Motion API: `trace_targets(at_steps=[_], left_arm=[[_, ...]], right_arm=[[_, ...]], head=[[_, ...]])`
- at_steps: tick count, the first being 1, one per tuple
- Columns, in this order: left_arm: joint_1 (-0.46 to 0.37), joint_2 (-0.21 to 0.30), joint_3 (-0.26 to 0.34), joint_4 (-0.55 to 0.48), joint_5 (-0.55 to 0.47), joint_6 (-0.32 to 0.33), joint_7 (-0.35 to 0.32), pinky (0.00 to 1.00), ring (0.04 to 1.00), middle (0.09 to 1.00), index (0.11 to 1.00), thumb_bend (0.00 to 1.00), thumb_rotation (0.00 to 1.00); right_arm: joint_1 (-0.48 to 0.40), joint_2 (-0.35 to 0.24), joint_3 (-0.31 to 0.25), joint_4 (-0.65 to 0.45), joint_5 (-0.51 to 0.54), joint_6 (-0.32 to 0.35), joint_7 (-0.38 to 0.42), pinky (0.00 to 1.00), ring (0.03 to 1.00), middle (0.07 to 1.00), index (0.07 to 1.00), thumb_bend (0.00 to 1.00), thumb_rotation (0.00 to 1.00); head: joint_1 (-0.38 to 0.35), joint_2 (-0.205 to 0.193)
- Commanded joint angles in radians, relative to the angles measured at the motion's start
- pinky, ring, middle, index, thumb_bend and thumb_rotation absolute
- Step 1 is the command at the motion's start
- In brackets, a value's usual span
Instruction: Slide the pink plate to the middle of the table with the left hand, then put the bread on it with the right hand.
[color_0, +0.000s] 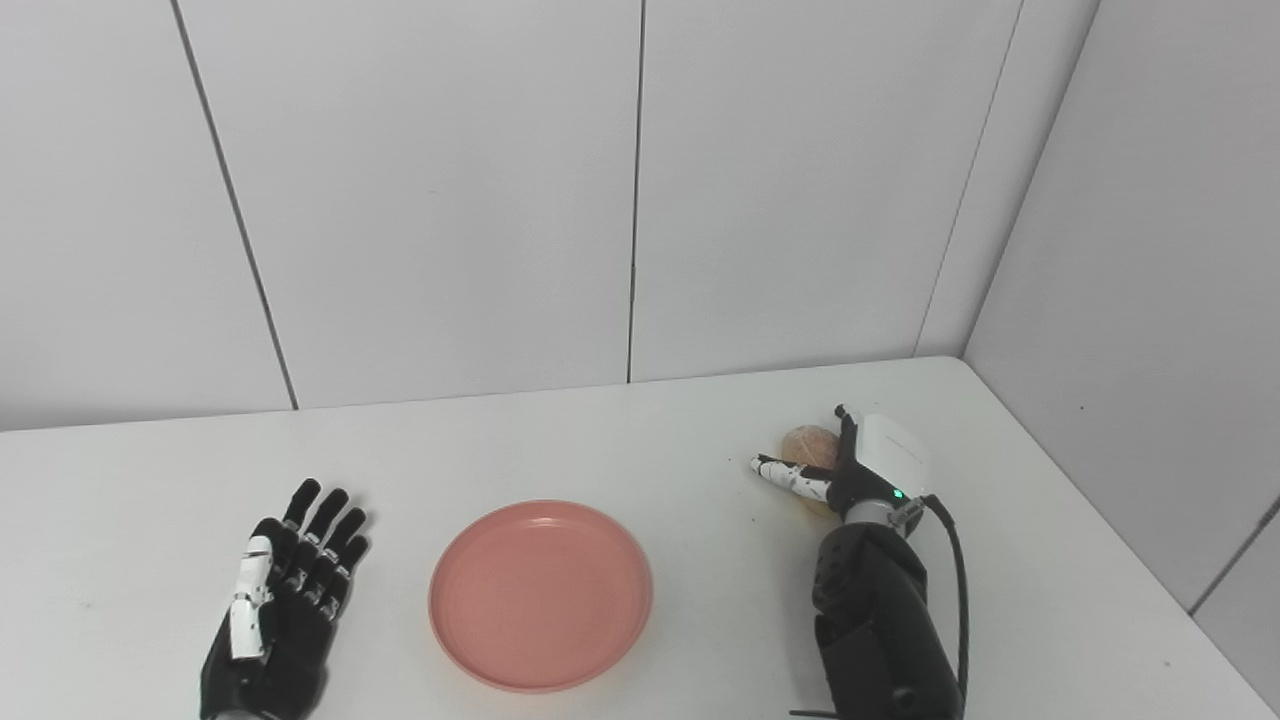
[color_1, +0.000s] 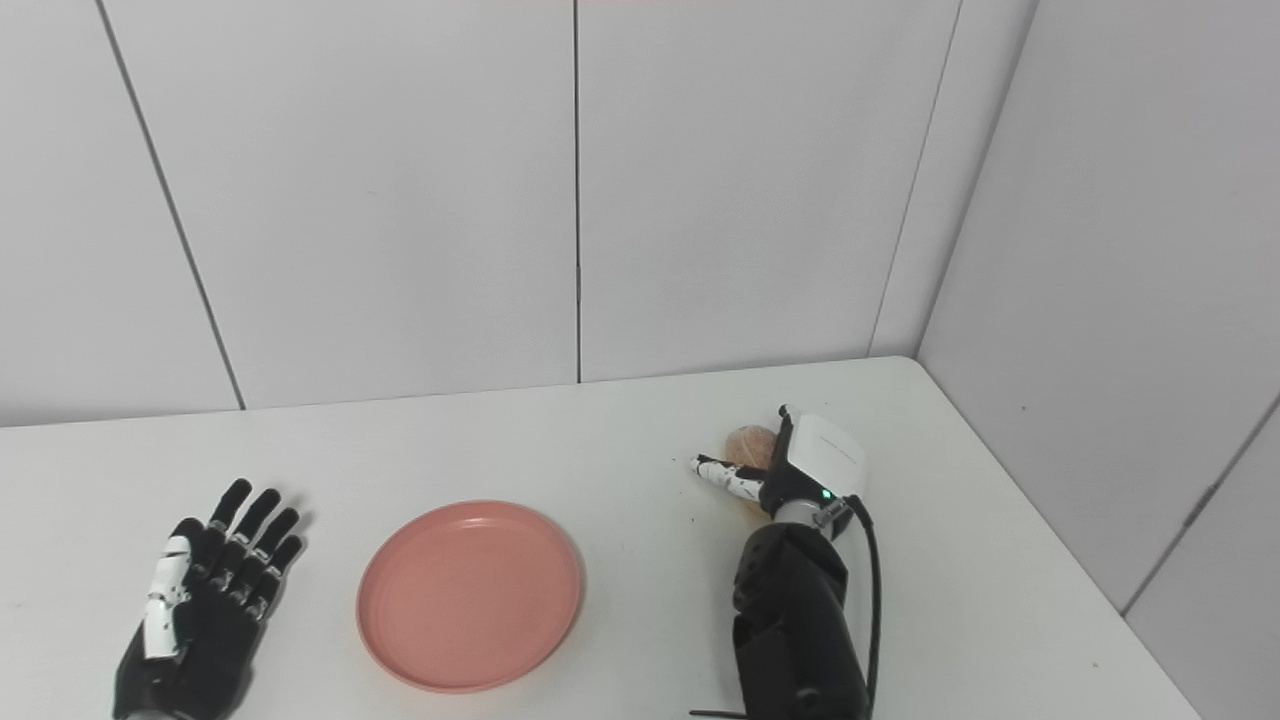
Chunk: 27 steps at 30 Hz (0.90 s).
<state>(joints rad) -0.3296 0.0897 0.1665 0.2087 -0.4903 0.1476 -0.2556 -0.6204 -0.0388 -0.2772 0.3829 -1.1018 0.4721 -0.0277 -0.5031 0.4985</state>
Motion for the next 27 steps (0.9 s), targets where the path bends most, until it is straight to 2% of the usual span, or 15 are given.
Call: trace_targets(at_steps=[1,2,4,5,7,9,12,13,14,17,19,20,21,23,27], left_arm=[[0.031,0.0,-0.002,0.016,0.013,0.053,0.025,1.0,0.953,0.96,0.961,0.29,1.0],[0.031,0.0,-0.002,0.016,0.012,0.053,0.024,1.0,0.953,0.96,0.961,0.29,1.0],[0.031,-0.001,-0.001,0.017,0.012,0.055,0.027,1.0,0.949,0.957,0.957,0.29,1.0],[0.03,-0.001,-0.001,0.018,0.011,0.055,0.027,1.0,0.948,0.956,0.955,0.3,1.0],[0.03,-0.001,-0.001,0.018,0.011,0.055,0.025,1.0,0.95,0.956,0.956,0.3,1.0],[0.031,-0.002,-0.001,0.018,0.012,0.054,0.026,1.0,0.95,0.956,0.956,0.3,1.0],[0.031,-0.002,-0.002,0.019,0.013,0.052,0.025,0.99,0.942,0.948,0.949,0.3,1.0],[0.031,-0.002,-0.003,0.019,0.013,0.052,0.023,1.0,0.946,0.953,0.952,0.3,1.0],[0.031,-0.002,-0.003,0.02,0.012,0.052,0.022,1.0,0.948,0.954,0.953,0.3,1.0],[0.031,-0.004,-0.004,0.018,0.015,0.05,0.025,1.0,0.943,0.95,0.947,0.3,1.0],[0.031,-0.004,-0.004,0.017,0.016,0.05,0.025,1.0,0.944,0.95,0.947,0.3,1.0],[0.031,-0.004,-0.004,0.017,0.015,0.05,0.026,1.0,0.944,0.95,0.947,0.3,1.0],[0.032,-0.005,-0.004,0.016,0.015,0.05,0.026,1.0,0.946,0.952,0.949,0.3,1.0],[0.032,-0.007,-0.004,0.015,0.014,0.051,0.027,1.0,0.947,0.953,0.95,0.3,1.0],[0.034,-0.004,-0.009,0.017,0.018,0.045,0.02,1.0,0.952,0.958,0.954,0.3,1.0]], right_arm=[[-0.054,-0.018,-0.004,-0.015,-0.005,-0.002,0.0,0.68,0.753,0.774,0.809,0.92,0.55],[-0.054,-0.019,-0.005,-0.014,-0.005,-0.002,0.002,0.62,0.721,0.753,0.799,0.92,0.54],[-0.051,-0.029,0.008,-0.011,0.008,-0.002,0.009,0.6,0.699,0.734,0.777,0.9,0.51],[-0.048,-0.034,0.014,-0.013,0.02,-0.002,0.015,0.6,0.701,0.731,0.767,0.89,0.49],[-0.042,-0.038,0.015,-0.024,0.044,-0.002,0.034,0.66,0.773,0.794,0.799,0.85,0.42],[-0.042,-0.034,0.006,-0.029,0.052,-0.002,0.051,0.64,0.777,0.808,0.81,0.85,0.4],[-0.044,-0.036,0.007,-0.02,0.054,-0.002,0.056,0.52,0.714,0.776,0.803,0.84,0.38],[-0.045,-0.04,0.013,-0.015,0.057,-0.002,0.054,0.42,0.582,0.687,0.789,0.82,0.37],[-0.043,-0.044,0.021,-0.013,0.058,-0.002,0.055,0.38,0.522,0.647,0.786,0.81,0.36],[-0.045,-0.052,0.034,-0.005,0.049,-0.002,0.064,0.35,0.475,0.61,0.78,0.76,0.33],[-0.048,-0.055,0.037,0.004,0.037,-0.002,0.069,0.35,0.459,0.569,0.685,0.72,0.28],[-0.05,-0.057,0.04,0.009,0.032,-0.003,0.072,0.35,0.458,0.567,0.681,0.72,0.28],[-0.051,-0.059,0.043,0.011,0.029,-0.003,0.075,0.32,0.424,0.528,0.622,0.69,0.22],[-0.054,-0.058,0.041,0.014,0.015,-0.002,0.086,0.28,0.367,0.471,0.519,0.56,0.16],[-0.054,-0.064,0.046,0.012,0.017,-0.002,0.099,0.27,0.341,0.43,0.488,0.51,0.14]], head=[[0.002,0.001],[0.002,0.001],[0.002,0.001],[0.003,0.002],[0.003,0.003],[0.003,0.003],[0.006,0.004],[0.006,0.004],[0.008,0.005],[0.009,0.005],[0.01,0.005],[0.01,0.006],[0.01,0.006],[0.011,0.006],[0.015,0.006]])
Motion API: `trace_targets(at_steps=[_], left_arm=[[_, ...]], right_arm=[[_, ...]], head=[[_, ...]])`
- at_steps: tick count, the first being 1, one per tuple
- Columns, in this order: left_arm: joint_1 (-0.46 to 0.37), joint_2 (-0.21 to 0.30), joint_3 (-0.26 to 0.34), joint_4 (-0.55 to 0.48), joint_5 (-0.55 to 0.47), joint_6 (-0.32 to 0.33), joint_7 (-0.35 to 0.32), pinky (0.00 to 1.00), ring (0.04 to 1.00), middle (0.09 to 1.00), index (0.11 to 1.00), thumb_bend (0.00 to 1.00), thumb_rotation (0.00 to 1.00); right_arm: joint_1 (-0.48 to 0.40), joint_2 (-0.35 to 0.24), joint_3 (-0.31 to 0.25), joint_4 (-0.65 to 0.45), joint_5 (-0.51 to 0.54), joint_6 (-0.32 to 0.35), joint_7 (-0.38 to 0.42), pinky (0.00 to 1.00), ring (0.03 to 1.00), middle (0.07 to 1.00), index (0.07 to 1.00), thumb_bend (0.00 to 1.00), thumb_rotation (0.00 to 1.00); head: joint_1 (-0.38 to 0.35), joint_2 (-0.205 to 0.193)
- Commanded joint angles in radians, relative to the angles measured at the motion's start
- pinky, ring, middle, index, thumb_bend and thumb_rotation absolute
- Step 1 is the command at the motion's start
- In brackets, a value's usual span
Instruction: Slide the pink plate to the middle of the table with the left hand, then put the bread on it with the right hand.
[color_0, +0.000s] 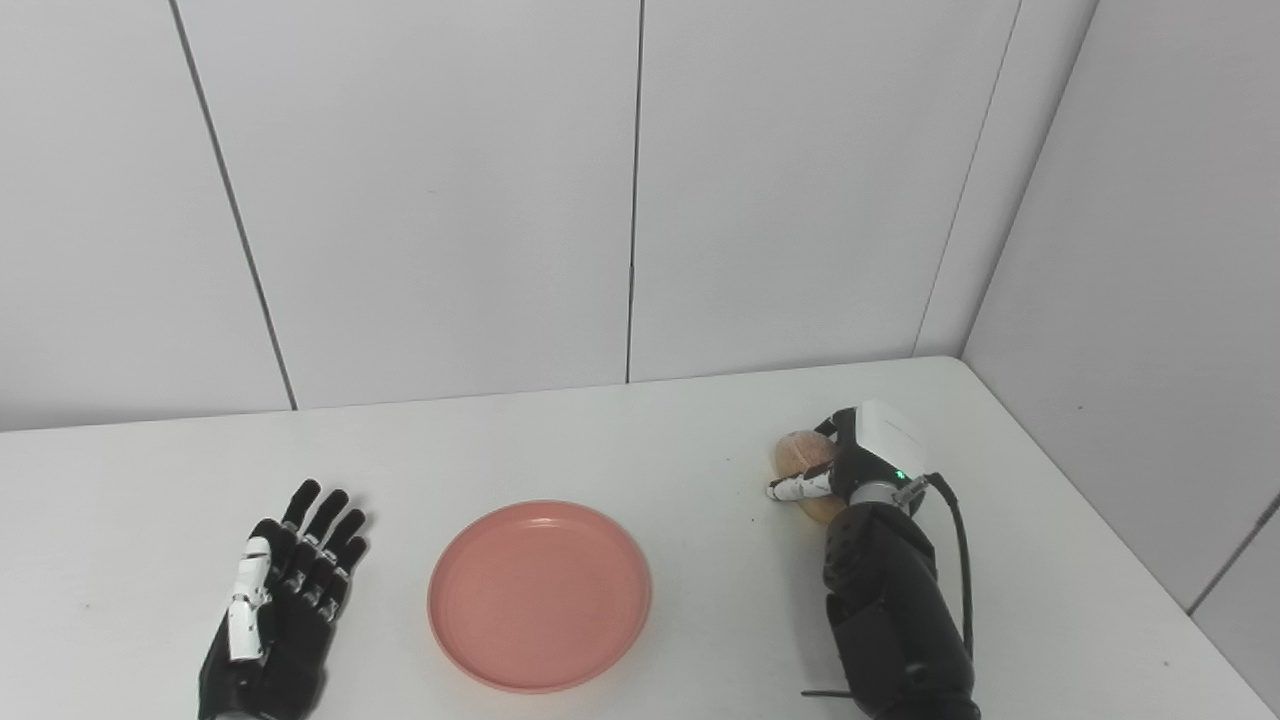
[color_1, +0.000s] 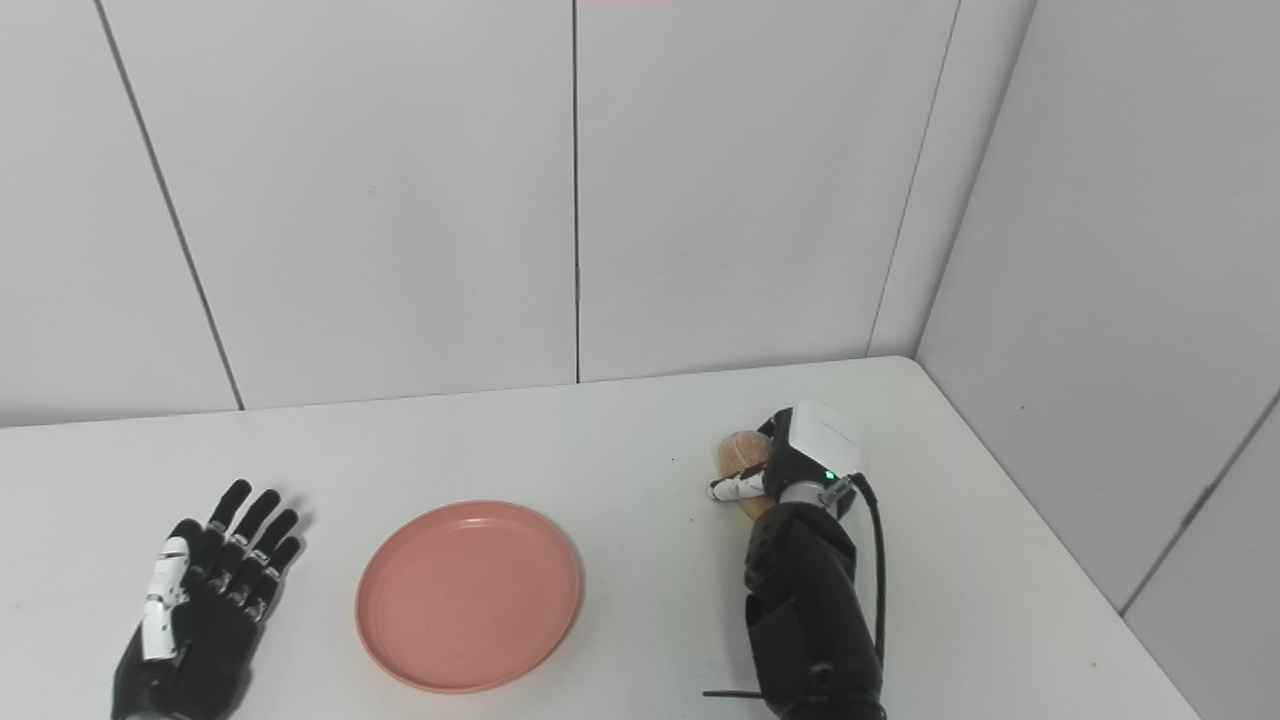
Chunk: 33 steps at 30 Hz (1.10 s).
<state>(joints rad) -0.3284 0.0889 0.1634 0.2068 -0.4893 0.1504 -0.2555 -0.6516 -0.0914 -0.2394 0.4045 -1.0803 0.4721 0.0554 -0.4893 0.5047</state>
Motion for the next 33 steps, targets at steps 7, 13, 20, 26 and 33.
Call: trace_targets(at_steps=[7,13,20,26,33], left_arm=[[0.033,-0.002,-0.007,0.021,0.017,0.04,0.02,1.0,0.953,0.958,0.953,0.3,1.0],[0.035,-0.01,-0.005,0.017,0.021,0.039,0.031,0.99,0.943,0.948,0.943,0.3,1.0],[0.039,-0.021,-0.01,0.01,0.027,0.039,0.041,0.98,0.935,0.937,0.931,0.3,1.0],[0.046,-0.024,-0.022,0.004,0.038,0.022,0.039,0.97,0.935,0.935,0.93,0.31,1.0],[0.066,-0.042,-0.039,-0.034,0.07,0.022,0.063,0.96,0.923,0.924,0.917,0.32,1.0]], right_arm=[[-0.023,0.003,-0.016,-0.04,-0.013,-0.002,0.037,0.29,0.362,0.45,0.484,0.5,0.13],[-0.02,0.009,-0.021,-0.083,-0.015,-0.002,0.057,0.29,0.376,0.462,0.486,0.5,0.14],[-0.004,0.01,0.004,-0.195,-0.018,-0.003,0.107,0.31,0.385,0.459,0.485,0.5,0.14],[0.011,0.014,0.051,-0.286,-0.017,-0.002,0.119,0.29,0.361,0.441,0.485,0.5,0.14],[0.017,0.038,0.103,-0.386,-0.011,-0.003,0.151,0.29,0.359,0.44,0.485,0.5,0.14]], head=[[0.001,0.0],[0.007,0.002],[0.029,-0.002],[0.048,-0.002],[0.079,-0.003]])
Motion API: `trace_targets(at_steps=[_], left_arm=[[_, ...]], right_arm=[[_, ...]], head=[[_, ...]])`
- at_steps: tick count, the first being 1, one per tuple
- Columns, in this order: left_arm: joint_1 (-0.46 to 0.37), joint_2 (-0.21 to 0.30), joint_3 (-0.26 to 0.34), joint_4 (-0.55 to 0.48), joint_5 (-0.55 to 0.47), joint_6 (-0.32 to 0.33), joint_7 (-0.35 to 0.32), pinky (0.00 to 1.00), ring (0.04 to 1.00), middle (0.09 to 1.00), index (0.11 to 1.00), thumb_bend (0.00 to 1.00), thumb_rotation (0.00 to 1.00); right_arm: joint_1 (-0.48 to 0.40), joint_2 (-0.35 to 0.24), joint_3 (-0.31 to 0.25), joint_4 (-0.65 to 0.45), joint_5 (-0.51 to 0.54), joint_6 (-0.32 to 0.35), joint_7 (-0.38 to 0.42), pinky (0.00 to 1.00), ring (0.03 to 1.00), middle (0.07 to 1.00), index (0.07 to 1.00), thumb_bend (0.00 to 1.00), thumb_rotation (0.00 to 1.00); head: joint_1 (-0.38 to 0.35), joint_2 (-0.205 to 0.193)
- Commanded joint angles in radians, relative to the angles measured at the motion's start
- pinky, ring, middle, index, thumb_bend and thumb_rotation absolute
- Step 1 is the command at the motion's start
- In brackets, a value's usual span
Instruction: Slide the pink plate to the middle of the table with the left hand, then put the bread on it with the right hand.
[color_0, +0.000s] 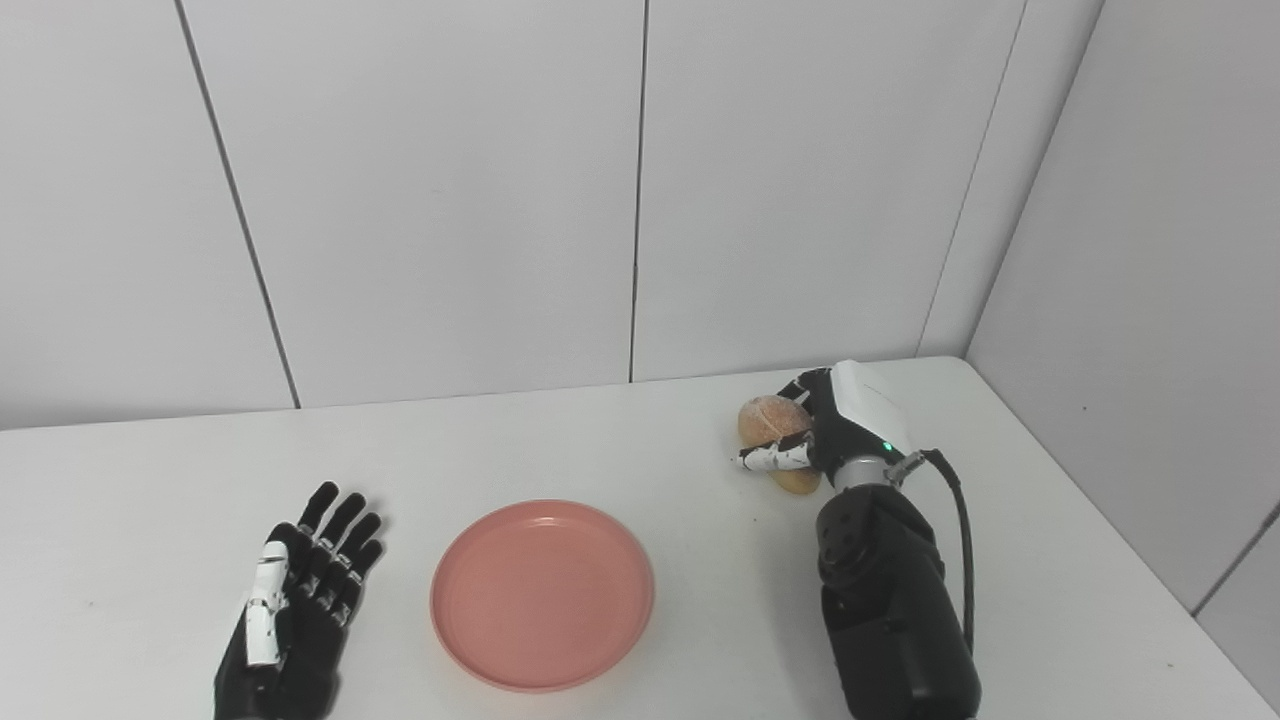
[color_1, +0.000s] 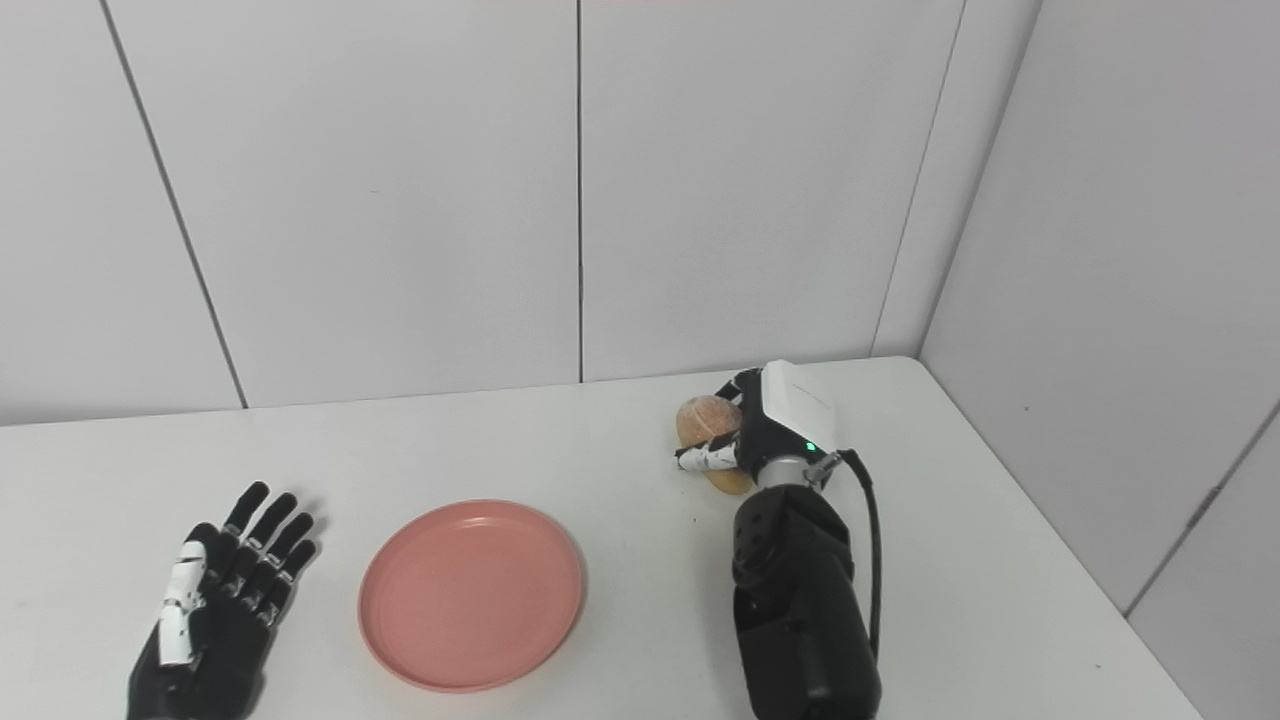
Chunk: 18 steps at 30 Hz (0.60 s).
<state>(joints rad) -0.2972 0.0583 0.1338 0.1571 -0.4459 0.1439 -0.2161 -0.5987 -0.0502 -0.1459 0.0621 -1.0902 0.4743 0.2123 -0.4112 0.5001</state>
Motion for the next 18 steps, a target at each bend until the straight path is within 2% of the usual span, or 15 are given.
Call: trace_targets(at_steps=[1,5,11,18], left_arm=[[0.037,-0.012,-0.012,0.013,0.03,0.027,0.025,0.96,0.924,0.924,0.916,0.32,1.0],[0.054,-0.032,-0.024,-0.022,0.055,0.022,0.043,0.96,0.919,0.919,0.909,0.32,1.0],[0.082,-0.064,-0.061,-0.075,0.139,0.005,0.089,0.94,0.913,0.916,0.907,0.34,1.0],[0.11,-0.098,-0.094,-0.12,0.212,-0.02,0.12,0.96,0.926,0.935,0.921,0.36,1.0]], right_arm=[[-0.036,-0.001,0.013,-0.05,-0.003,-0.005,-0.004,0.29,0.361,0.44,0.484,0.5,0.14],[-0.037,0.025,0.037,-0.093,-0.024,-0.005,0.024,0.29,0.359,0.442,0.485,0.5,0.14],[-0.035,0.029,0.098,-0.116,-0.018,-0.005,0.053,0.24,0.319,0.421,0.489,0.5,0.14],[-0.039,0.026,0.196,-0.119,-0.003,-0.006,0.078,0.28,0.351,0.432,0.483,0.5,0.13]], head=[[0.001,0.001],[0.035,0.003],[0.111,0.01],[0.184,0.017]])
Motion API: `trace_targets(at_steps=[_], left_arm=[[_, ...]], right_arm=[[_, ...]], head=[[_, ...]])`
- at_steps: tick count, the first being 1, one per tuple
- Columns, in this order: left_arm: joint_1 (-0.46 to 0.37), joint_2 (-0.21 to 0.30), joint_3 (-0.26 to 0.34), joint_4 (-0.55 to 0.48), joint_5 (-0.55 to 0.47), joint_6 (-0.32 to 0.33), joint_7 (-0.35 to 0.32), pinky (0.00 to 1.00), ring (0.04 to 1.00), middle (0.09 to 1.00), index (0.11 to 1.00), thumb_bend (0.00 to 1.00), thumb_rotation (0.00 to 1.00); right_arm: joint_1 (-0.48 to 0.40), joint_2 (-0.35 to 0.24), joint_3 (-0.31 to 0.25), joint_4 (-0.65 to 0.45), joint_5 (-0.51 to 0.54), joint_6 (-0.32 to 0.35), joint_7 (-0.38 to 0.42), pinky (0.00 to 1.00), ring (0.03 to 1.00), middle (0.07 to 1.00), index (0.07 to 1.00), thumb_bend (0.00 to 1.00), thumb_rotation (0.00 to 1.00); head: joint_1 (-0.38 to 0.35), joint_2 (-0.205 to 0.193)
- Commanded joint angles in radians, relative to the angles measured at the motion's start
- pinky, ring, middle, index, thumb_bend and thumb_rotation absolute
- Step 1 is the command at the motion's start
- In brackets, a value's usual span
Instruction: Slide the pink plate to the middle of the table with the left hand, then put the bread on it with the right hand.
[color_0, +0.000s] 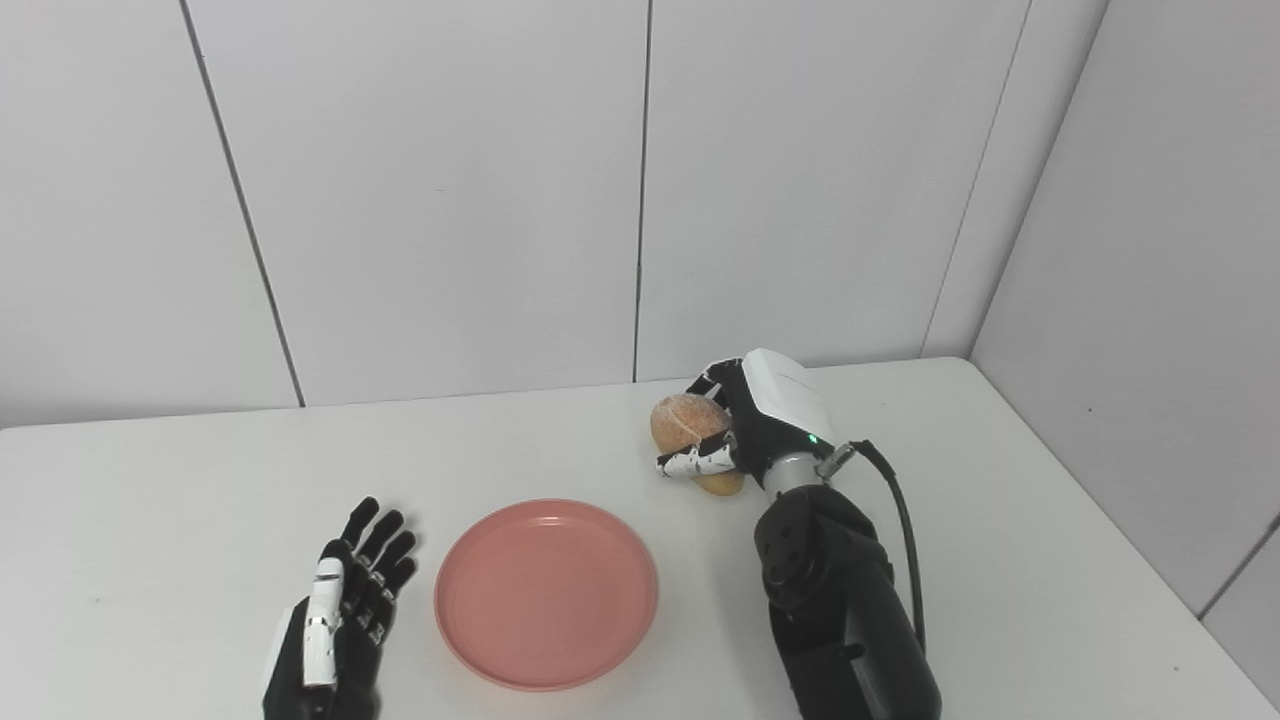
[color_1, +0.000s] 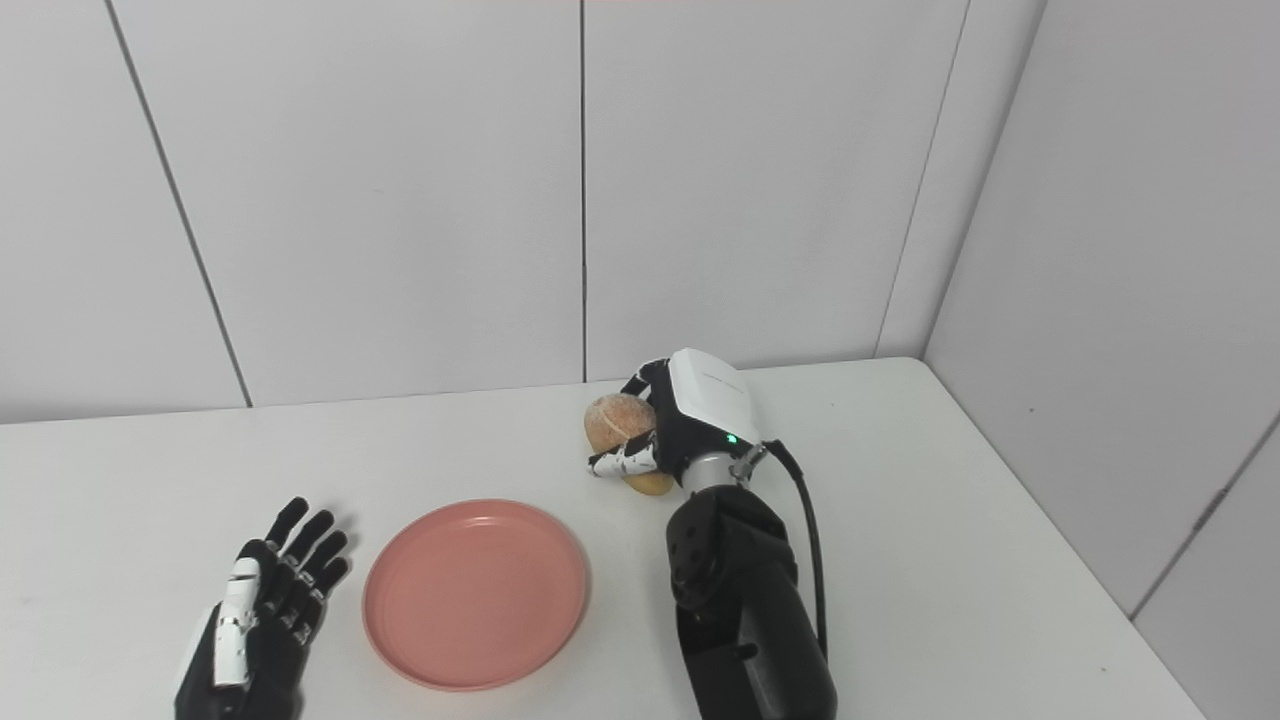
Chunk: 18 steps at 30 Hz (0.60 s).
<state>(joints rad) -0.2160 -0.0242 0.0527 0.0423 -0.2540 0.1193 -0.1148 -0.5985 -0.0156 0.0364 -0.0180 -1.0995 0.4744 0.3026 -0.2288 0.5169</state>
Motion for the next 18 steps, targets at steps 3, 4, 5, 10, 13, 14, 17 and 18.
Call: trace_targets(at_steps=[3,4,5,10,13,14,17,18], left_arm=[[0.041,-0.024,-0.025,-0.021,0.041,-0.006,0.027,0.98,0.941,0.95,0.936,0.37,1.0],[0.044,-0.028,-0.028,-0.026,0.049,-0.007,0.034,0.97,0.939,0.949,0.935,0.37,1.0],[0.046,-0.032,-0.03,-0.029,0.059,-0.011,0.041,0.97,0.939,0.948,0.934,0.37,1.0],[0.049,-0.051,-0.046,-0.026,0.094,-0.033,0.057,0.97,0.941,0.951,0.937,0.38,1.0],[0.048,-0.06,-0.052,-0.014,0.1,-0.048,0.062,0.98,0.95,0.958,0.945,0.38,1.0],[0.048,-0.064,-0.054,-0.01,0.104,-0.054,0.066,0.97,0.946,0.955,0.942,0.39,1.0],[0.047,-0.075,-0.058,-0.001,0.112,-0.069,0.072,0.97,0.945,0.954,0.941,0.39,1.0],[0.047,-0.079,-0.059,0.001,0.114,-0.071,0.073,0.96,0.943,0.952,0.939,0.4,1.0]], right_arm=[[-0.037,-0.006,0.05,-0.043,0.018,-0.006,-0.02,0.26,0.348,0.433,0.486,0.5,0.13],[-0.037,-0.005,0.056,-0.044,0.022,-0.006,-0.018,0.27,0.357,0.445,0.488,0.5,0.13],[-0.037,-0.002,0.063,-0.044,0.03,-0.006,-0.016,0.27,0.36,0.449,0.488,0.5,0.13],[-0.033,-0.019,0.145,-0.052,0.051,-0.026,-0.027,0.24,0.323,0.412,0.487,0.5,0.13],[-0.026,-0.023,0.18,-0.055,0.069,-0.034,-0.039,0.22,0.3,0.391,0.489,0.5,0.13],[-0.024,-0.024,0.193,-0.055,0.073,-0.034,-0.041,0.21,0.295,0.392,0.49,0.5,0.13],[-0.021,-0.027,0.221,-0.061,0.085,-0.027,-0.041,0.21,0.291,0.392,0.491,0.5,0.13],[-0.019,-0.027,0.229,-0.062,0.087,-0.024,-0.039,0.19,0.266,0.372,0.49,0.5,0.13]], head=[[0.021,0.003],[0.037,0.007],[0.037,0.007],[0.095,0.019],[0.136,0.022],[0.142,0.022],[0.173,0.025],[0.175,0.025]])
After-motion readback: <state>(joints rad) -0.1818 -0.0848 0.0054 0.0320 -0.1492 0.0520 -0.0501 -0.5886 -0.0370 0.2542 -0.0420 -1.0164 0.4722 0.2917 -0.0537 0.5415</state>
